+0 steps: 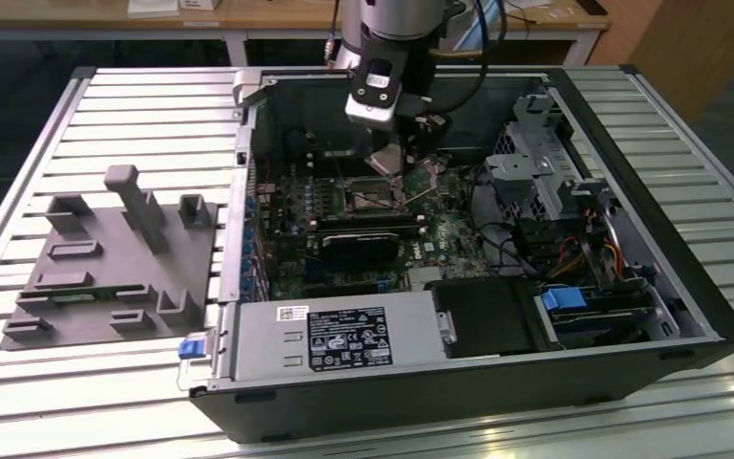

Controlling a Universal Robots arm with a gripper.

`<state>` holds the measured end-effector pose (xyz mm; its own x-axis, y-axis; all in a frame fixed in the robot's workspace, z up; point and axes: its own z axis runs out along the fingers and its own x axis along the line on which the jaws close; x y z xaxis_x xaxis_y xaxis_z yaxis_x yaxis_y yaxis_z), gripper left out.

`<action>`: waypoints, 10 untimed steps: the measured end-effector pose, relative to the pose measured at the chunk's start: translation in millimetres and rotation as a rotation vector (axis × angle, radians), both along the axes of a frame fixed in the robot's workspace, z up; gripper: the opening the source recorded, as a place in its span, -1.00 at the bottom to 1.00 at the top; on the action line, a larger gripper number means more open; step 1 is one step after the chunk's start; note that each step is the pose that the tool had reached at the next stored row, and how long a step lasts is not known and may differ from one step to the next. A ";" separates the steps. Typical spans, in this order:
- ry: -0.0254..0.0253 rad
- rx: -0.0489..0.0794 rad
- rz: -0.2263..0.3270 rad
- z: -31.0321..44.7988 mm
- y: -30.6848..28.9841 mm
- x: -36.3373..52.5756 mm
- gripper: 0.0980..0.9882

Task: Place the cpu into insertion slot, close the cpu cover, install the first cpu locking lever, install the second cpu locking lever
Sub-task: 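Place the cpu into insertion slot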

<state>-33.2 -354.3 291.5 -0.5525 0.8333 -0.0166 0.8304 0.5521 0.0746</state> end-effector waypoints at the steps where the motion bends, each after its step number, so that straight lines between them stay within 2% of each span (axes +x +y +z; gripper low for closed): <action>1: 0.0000 0.000 -0.018 -0.6 0.0 0.0 -0.01; 10: 0.0001 0.000 -0.182 -6.3 0.0 0.0 -0.01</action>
